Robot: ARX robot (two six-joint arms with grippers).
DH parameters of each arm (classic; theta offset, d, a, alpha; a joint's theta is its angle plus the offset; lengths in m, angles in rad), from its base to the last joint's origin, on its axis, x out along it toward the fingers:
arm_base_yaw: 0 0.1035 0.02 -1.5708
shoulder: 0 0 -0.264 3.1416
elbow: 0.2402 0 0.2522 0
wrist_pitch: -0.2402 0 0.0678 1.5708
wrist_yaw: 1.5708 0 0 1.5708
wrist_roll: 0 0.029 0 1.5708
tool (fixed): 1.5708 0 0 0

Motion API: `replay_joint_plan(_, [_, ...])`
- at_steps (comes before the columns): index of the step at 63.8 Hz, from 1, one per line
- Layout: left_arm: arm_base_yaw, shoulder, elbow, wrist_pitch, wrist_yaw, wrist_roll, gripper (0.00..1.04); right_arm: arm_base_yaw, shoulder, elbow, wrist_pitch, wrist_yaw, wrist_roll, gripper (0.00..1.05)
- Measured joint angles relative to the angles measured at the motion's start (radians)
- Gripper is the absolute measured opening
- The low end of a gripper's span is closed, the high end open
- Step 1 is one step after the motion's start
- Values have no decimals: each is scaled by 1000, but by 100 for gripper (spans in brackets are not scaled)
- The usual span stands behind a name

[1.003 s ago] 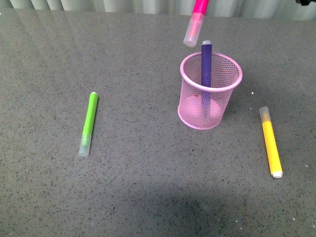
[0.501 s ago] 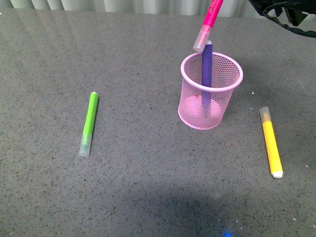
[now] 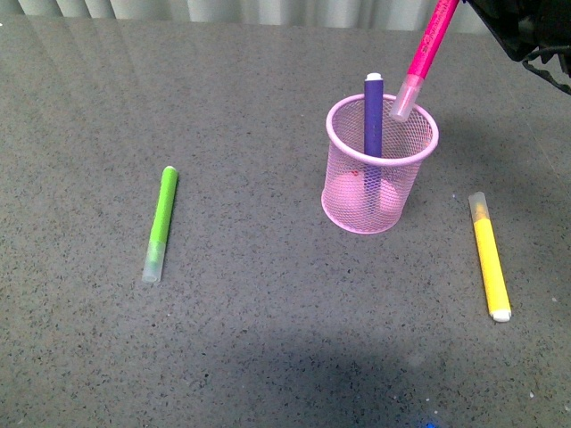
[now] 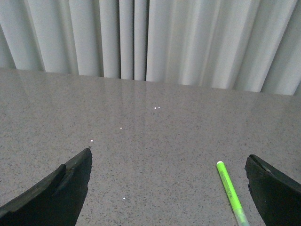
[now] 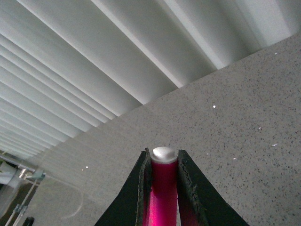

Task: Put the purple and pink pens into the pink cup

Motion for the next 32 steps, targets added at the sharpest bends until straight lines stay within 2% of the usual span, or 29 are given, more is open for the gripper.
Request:
replay_joint_plan(14, [0,0,0,0,0,0,97,-2,0,-26,33,-10,3,8])
replay_joint_plan(32, [0,0,0,0,0,0,97,3,-10,-53,68,-66,24,56])
